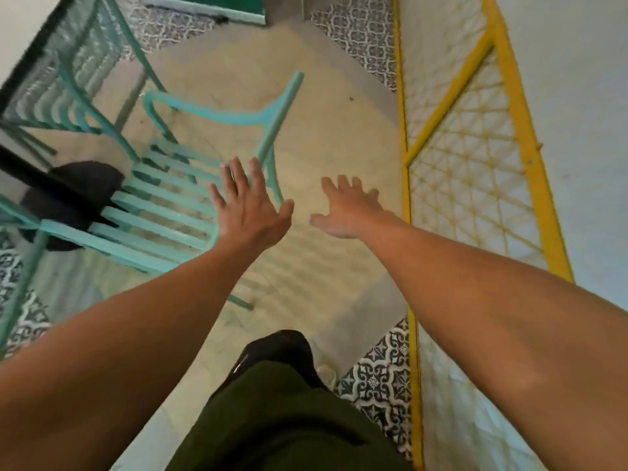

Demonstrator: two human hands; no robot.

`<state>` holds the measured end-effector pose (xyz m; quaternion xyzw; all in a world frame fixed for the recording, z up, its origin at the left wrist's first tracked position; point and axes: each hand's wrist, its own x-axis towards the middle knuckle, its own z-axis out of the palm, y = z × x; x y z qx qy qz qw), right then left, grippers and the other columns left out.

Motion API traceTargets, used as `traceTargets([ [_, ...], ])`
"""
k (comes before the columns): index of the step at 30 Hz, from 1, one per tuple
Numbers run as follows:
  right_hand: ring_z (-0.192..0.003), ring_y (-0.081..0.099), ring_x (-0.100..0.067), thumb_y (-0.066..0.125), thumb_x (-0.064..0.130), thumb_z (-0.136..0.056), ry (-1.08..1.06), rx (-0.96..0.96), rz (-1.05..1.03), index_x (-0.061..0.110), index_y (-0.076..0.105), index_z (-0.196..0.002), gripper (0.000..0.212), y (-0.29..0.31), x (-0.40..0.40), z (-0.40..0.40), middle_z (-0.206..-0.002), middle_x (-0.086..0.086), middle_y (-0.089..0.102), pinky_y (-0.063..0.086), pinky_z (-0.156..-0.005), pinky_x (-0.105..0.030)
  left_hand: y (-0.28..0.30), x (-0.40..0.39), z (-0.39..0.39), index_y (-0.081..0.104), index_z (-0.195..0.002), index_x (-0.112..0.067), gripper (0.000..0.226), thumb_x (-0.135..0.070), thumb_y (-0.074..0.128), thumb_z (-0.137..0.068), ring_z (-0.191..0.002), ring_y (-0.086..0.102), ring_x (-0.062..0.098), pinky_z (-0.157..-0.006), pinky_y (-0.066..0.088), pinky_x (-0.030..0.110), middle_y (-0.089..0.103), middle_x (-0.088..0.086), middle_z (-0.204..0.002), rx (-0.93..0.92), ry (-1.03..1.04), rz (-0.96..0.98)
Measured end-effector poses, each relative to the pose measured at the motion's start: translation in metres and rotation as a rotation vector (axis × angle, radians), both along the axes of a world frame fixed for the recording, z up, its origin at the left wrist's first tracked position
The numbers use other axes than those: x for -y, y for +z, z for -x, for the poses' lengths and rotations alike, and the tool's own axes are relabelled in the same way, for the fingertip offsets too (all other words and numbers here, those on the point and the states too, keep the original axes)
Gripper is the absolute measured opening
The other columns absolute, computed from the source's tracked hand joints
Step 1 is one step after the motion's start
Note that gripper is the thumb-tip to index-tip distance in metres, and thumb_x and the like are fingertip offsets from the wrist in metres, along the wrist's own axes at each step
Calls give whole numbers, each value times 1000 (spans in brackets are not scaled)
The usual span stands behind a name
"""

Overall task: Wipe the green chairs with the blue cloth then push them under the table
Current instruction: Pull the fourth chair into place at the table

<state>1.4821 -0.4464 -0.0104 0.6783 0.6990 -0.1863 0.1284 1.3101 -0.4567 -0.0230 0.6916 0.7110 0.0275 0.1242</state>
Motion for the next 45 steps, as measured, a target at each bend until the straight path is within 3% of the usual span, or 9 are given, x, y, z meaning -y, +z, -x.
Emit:
traceTargets([
  [5,-144,8,-37,57,55,-81,310,-96,-163,21,5,-153,95,22,-111,51,-159,-12,7,20,-110,-60,-19,-42,24,-11,-155,-17,115,-72,55,-78,-149,-10,32,-116,-2,57,-13,13,-162,60,320,173],
  [7,-145,4,-37,60,41,-79,407,-99,-184,20,3,-153,96,18,-143,69,-160,-12,2,18,-111,-60,-40,-53,26,8,-155,-16,109,-69,62,-76,-147,15,36,-115,16,57,14,14,-160,108,435,276],
  [9,-146,-1,-38,61,33,-78,476,-50,-144,20,-1,-153,99,4,-169,81,-160,-13,-4,12,-114,-60,-51,-62,26,49,-132,-16,72,-60,63,-77,-110,58,32,-96,48,48,60,9,-116,143,532,305],
  [11,-146,0,-40,61,35,-77,591,66,-54,20,4,-153,96,-14,-186,88,-160,-15,2,5,-114,-62,-50,-65,23,63,-104,-24,40,-54,61,-79,-74,62,23,-73,57,38,59,0,-77,161,592,293],
  [16,-111,55,-28,54,35,-77,990,219,45,30,59,-120,44,-31,-226,91,-115,-2,63,33,-102,-49,-37,-64,18,64,-111,-39,35,-55,46,-86,-70,63,22,-67,57,36,63,-4,-77,98,596,309],
  [24,-99,62,-27,51,33,-67,1140,316,163,39,64,-118,53,-20,-294,82,-110,0,68,52,-86,-39,-30,-68,15,54,-127,-48,48,-71,42,-87,-82,64,19,-65,59,34,65,-4,-106,91,693,385],
  [29,-108,60,-26,51,25,-75,1275,257,186,51,42,-138,69,-27,-323,80,-121,-2,64,45,-82,-32,-34,-85,9,51,-131,-52,54,-76,42,-84,-75,62,13,-58,58,30,65,-7,-111,101,767,384],
  [38,-99,60,-29,57,28,-84,1410,166,182,30,60,-121,37,-18,-384,97,-108,-4,63,41,-74,-32,-38,-153,-4,69,-106,-38,40,-66,54,-81,-85,64,23,-67,48,31,67,-4,-92,-75,1074,400],
  [45,-77,49,-24,57,24,-81,1458,94,170,30,48,-86,12,-18,-413,103,-72,5,44,39,-65,-31,-34,-177,-10,71,-101,-39,66,-89,39,-71,-82,63,20,-64,45,30,64,-5,-83,-138,1113,419],
])
